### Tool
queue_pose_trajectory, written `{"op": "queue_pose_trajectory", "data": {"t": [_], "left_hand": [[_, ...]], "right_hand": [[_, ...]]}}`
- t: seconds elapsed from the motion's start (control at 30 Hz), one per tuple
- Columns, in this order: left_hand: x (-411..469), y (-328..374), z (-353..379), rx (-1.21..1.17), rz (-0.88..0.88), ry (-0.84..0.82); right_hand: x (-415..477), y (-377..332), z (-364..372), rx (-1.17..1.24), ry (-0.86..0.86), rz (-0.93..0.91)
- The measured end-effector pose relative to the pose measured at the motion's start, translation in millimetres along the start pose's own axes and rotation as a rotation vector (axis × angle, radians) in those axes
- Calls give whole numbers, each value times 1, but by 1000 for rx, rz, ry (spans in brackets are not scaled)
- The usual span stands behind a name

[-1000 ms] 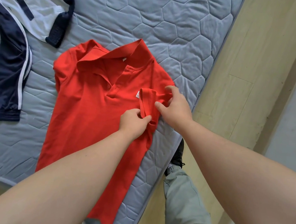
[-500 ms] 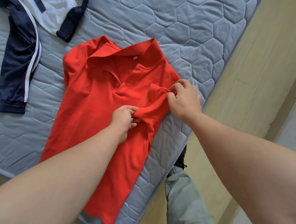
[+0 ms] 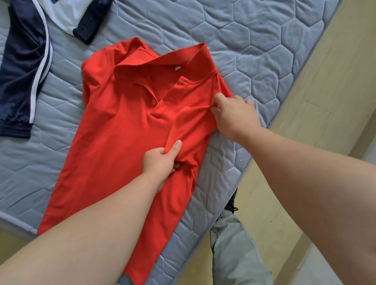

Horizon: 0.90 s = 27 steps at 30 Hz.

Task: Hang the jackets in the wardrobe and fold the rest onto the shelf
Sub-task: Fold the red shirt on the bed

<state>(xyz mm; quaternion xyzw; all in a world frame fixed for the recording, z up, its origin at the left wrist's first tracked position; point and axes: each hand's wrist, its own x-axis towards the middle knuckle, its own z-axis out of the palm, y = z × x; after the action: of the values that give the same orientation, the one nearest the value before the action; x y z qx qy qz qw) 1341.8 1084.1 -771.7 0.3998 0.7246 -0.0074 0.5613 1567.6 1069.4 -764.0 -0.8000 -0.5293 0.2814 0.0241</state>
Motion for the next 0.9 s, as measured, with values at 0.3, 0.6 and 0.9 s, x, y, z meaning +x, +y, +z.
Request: {"op": "queue_pose_trajectory", "data": {"t": [0.3, 0.6, 0.9], "left_hand": [[-6, 11, 22, -673, -318, -159], [-3, 2, 36, -486, -368, -224], [30, 23, -5, 610, 15, 112]], "right_hand": [[22, 13, 2, -167, 31, -32], [25, 23, 1, -307, 67, -78], [16, -30, 14, -359, 168, -308]]}}
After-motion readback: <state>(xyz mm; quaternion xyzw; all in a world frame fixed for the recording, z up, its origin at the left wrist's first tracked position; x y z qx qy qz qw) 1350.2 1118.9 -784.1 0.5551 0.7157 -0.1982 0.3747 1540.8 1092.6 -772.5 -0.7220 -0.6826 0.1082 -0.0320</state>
